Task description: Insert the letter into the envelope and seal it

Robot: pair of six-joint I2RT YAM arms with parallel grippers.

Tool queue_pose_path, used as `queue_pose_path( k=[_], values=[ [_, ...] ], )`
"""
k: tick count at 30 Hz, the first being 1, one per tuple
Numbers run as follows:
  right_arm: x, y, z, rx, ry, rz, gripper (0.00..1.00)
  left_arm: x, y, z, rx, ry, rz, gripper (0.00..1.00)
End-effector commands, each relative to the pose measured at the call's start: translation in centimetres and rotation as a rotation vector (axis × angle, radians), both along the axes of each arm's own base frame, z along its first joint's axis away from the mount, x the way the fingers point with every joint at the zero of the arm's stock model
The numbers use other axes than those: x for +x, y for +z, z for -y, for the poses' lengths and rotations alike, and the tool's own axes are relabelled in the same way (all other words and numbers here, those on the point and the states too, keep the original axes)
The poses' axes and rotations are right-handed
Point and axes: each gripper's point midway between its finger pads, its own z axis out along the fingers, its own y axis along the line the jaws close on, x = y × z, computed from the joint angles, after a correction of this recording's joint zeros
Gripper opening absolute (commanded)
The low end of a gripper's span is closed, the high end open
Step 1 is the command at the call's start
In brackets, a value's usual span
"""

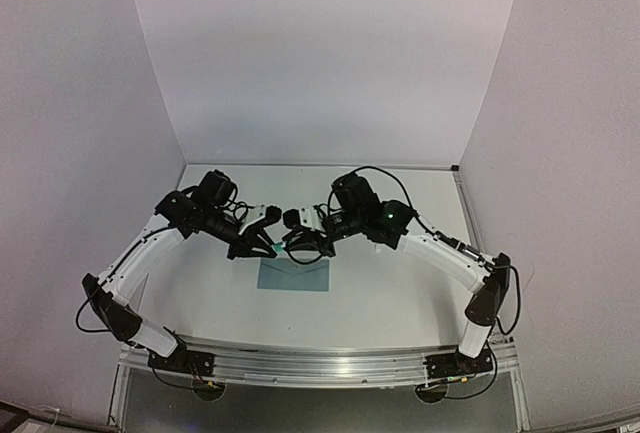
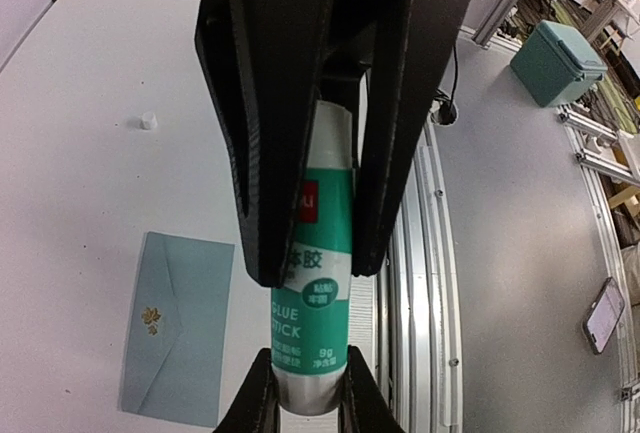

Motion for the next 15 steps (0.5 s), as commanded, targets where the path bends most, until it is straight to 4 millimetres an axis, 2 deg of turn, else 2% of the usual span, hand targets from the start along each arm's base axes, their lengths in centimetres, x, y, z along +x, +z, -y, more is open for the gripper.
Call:
queue_pose_path(
  k=[1, 2, 3, 4, 6, 9, 11, 15],
  values=[
    [-0.2, 1.4, 0.2, 0.034, -0.020, 0.137, 0.00, -1.1, 3.0, 0.5, -0.098, -0.080, 0.071, 0.33],
    [0.1, 1.5, 0.4, 0.032, -0.055, 0.111, 0.00, -0.8, 2.6, 0.2, -0.068, -0.069, 0.115, 0.60],
    [0.5, 1.5, 0.5, 0.028, -0.090, 0.083, 0.00, -0.4, 2.3, -0.3, -0.042, -0.062, 0.167, 0.73],
    [0.8, 1.6, 0.6, 0.029, -0.124, 0.058, 0.00, 0.0, 1.9, -0.7, -0.016, -0.053, 0.230, 0.84],
    [1.4, 1.9, 0.7, 0.038, -0.194, 0.006, 0.00, 0.8, 1.4, -1.6, 0.013, -0.046, 0.377, 0.98],
    [3.6, 3.3, 0.6, 0.096, -0.374, -0.135, 0.00, 2.5, 1.4, -2.6, -0.004, -0.005, 0.665, 1.00],
    [5.3, 4.3, 0.8, 0.154, -0.508, -0.252, 0.00, 4.0, 2.4, -2.7, -0.038, 0.055, 0.832, 1.00],
    [7.2, 5.0, 0.6, 0.228, -0.670, -0.537, 0.00, 6.3, 3.4, -3.3, -0.074, 0.161, 1.116, 0.98]
  ],
)
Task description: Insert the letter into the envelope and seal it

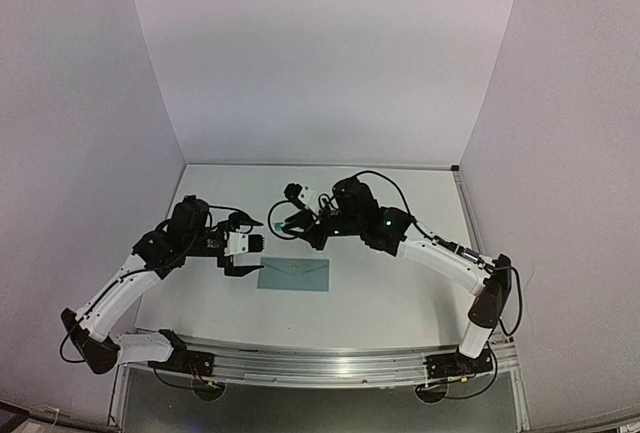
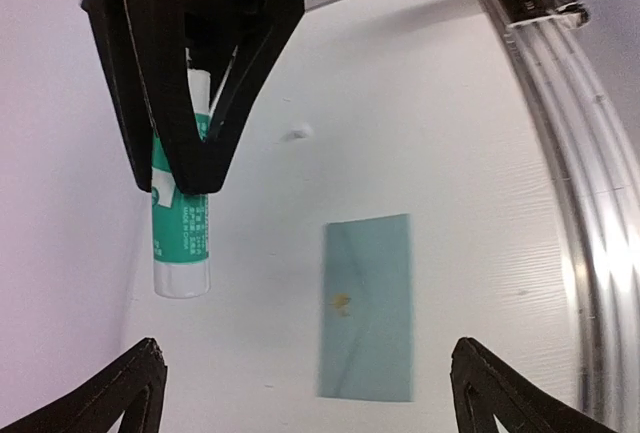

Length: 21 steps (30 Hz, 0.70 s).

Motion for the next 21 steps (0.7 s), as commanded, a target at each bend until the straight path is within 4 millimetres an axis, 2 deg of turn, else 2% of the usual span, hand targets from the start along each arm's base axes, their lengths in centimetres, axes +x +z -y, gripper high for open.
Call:
queue_pose_path(
  k=[1, 4, 7, 11, 16, 19, 21],
  values=[
    [2.9, 5.3, 0.6, 0.251, -0.287, -0.321, 0.00, 5.1, 5.3, -0.2, -0.138, 0.140, 0.538, 0.97],
    [3.7, 4.9, 0.4, 0.300, -0.357, -0.503, 0.00, 6.2, 6.4, -1.1, -0.183, 0.221, 0.681, 0.95],
    [3.9, 4.4, 0.2, 0.336, -0.405, -0.655, 0.00, 5.4, 6.9, -1.5, -0.212, 0.215, 0.752, 0.96],
    [3.4, 3.7, -1.2, 0.343, -0.387, -0.812, 0.00, 4.9, 6.2, -1.2, -0.205, 0.173, 0.820, 0.95],
    [3.1, 2.0, -1.9, 0.319, -0.392, -0.883, 0.00, 6.3, 5.8, -0.5, -0.203, 0.209, 0.816, 0.92],
    [2.8, 2.7, -2.3, 0.327, -0.369, -0.889, 0.00, 6.6, 5.6, 0.3, -0.206, 0.206, 0.812, 0.84],
    [2.7, 2.9, -2.4, 0.327, -0.363, -0.894, 0.00, 6.8, 4.7, 0.8, -0.183, 0.190, 0.767, 0.78]
  ],
)
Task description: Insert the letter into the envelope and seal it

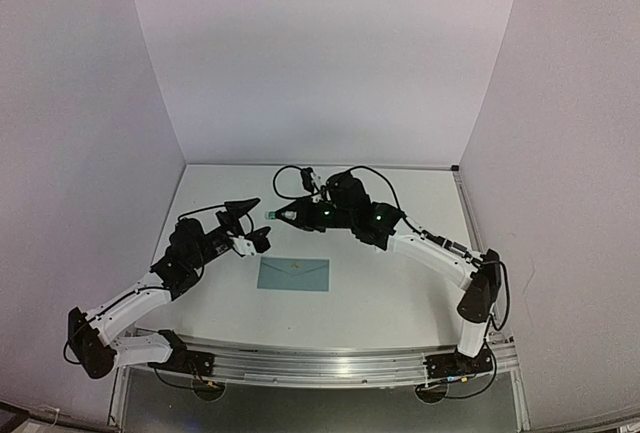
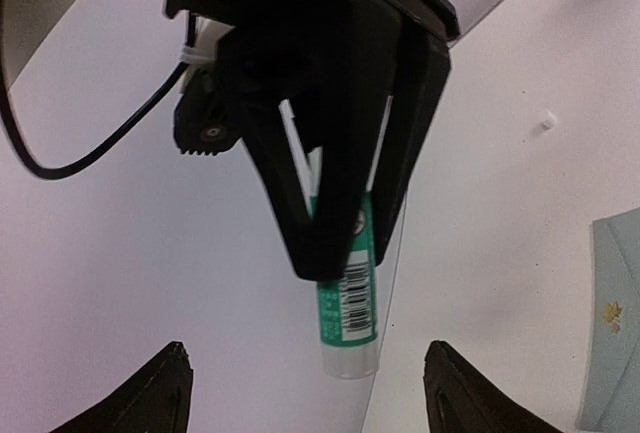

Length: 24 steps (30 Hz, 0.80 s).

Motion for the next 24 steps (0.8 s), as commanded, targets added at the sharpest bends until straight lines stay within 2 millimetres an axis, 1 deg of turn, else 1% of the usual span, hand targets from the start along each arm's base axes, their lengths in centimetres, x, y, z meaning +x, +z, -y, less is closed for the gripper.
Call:
queue_pose_path(
  k=[1, 3, 6, 8, 12, 14, 16, 24],
  values=[
    [-0.7, 2.4, -0.8, 0.070, 0.022, -0.024, 0.00, 0.6, 0.5, 1.0, -0.004, -0.001, -0.019, 0.76],
    [-0.7, 1.9, -0.7, 0.060, 0.015, -0.038, 0.00, 0.6, 0.0, 1.1, 0.011, -0.003, -0.071, 0.72],
    [-0.7, 1.2, -0.4, 0.047, -0.005, -0.056, 0.00, 0.9, -0.3, 1.1, 0.021, 0.007, -0.093, 0.63],
    [-0.7, 1.2, -0.2, 0.044, -0.012, -0.058, 0.00, 1.2, -0.2, 1.1, 0.015, 0.020, -0.113, 0.56],
    [-0.7, 1.3, 0.0, 0.032, -0.020, -0.063, 0.00, 1.4, 0.9, 1.2, -0.024, 0.026, -0.166, 0.45],
    [-0.7, 1.2, 0.1, 0.027, -0.023, -0.068, 0.00, 1.2, 0.8, 1.3, -0.020, 0.016, -0.173, 0.39],
    [-0.7, 1.3, 0.2, 0.027, -0.026, -0.068, 0.00, 1.2, 0.5, 1.4, -0.010, 0.014, -0.181, 0.35],
    [-0.7, 1.6, 0.5, 0.026, -0.038, -0.057, 0.00, 1.2, -0.4, 1.6, 0.028, 0.002, -0.206, 0.33]
  ],
)
